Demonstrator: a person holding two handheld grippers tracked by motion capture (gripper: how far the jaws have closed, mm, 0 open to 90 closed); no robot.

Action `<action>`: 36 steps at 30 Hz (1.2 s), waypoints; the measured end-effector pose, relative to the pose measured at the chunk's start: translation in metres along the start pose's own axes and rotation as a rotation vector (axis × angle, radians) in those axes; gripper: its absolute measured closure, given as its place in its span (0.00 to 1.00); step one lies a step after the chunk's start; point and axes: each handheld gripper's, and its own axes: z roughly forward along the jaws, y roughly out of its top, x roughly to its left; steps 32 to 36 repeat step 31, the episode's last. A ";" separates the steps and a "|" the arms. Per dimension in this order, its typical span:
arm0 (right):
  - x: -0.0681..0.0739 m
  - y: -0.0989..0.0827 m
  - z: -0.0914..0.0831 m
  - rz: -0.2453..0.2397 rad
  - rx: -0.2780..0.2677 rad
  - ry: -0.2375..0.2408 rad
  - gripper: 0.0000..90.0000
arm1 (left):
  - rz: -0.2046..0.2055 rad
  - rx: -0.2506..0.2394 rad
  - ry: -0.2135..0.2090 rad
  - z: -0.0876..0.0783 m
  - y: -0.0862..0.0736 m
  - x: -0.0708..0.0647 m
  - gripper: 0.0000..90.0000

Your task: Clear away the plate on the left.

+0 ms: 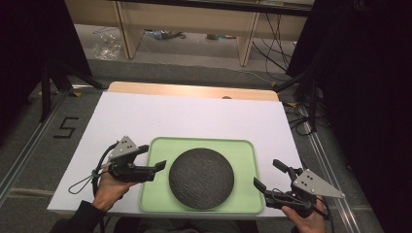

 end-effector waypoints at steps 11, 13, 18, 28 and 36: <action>0.000 0.000 0.000 0.003 0.000 0.003 0.18 | 0.007 -0.035 0.020 -0.018 -0.007 -0.005 0.20; 0.000 0.000 -0.001 -0.001 0.002 -0.004 0.18 | 0.005 -0.042 0.026 -0.020 -0.007 -0.007 0.20; 0.000 0.000 -0.001 -0.001 0.002 -0.004 0.18 | 0.007 -0.039 0.019 -0.023 -0.009 -0.012 0.20; 0.001 -0.001 0.000 -0.003 -0.006 -0.004 0.18 | -0.007 -0.024 -0.001 -0.025 -0.013 -0.022 0.20; 0.001 0.000 -0.001 0.000 0.007 0.002 0.18 | 0.001 -0.021 0.003 -0.025 -0.013 -0.024 0.20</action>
